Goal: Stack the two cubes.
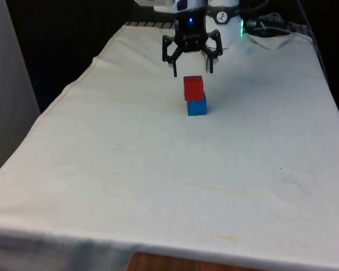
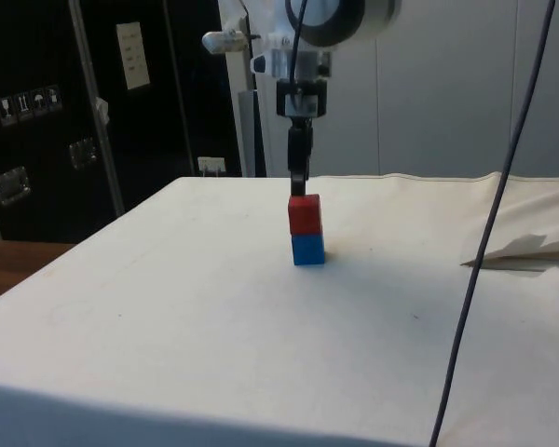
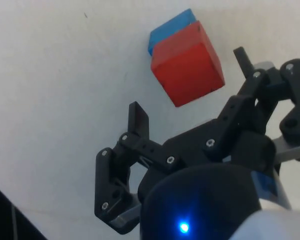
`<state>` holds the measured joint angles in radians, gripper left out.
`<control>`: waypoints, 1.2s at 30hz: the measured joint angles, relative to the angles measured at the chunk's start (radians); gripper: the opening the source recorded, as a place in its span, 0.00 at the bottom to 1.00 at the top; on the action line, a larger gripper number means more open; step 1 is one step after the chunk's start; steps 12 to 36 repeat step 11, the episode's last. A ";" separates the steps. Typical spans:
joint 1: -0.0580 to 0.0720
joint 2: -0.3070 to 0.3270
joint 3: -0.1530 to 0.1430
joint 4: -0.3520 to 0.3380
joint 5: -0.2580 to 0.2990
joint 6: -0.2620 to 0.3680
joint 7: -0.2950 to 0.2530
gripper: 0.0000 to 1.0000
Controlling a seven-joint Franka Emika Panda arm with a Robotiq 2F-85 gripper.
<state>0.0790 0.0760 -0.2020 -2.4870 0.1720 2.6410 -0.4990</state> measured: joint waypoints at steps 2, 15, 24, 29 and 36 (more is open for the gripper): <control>0.000 -0.006 0.000 0.000 0.000 -0.005 0.000 1.00; 0.000 -0.065 -0.004 0.010 0.000 -0.061 0.000 1.00; 0.000 -0.065 -0.004 0.010 0.000 -0.061 0.000 1.00; 0.000 -0.065 -0.004 0.010 0.000 -0.061 0.000 1.00; 0.000 -0.065 -0.004 0.010 0.000 -0.061 0.000 1.00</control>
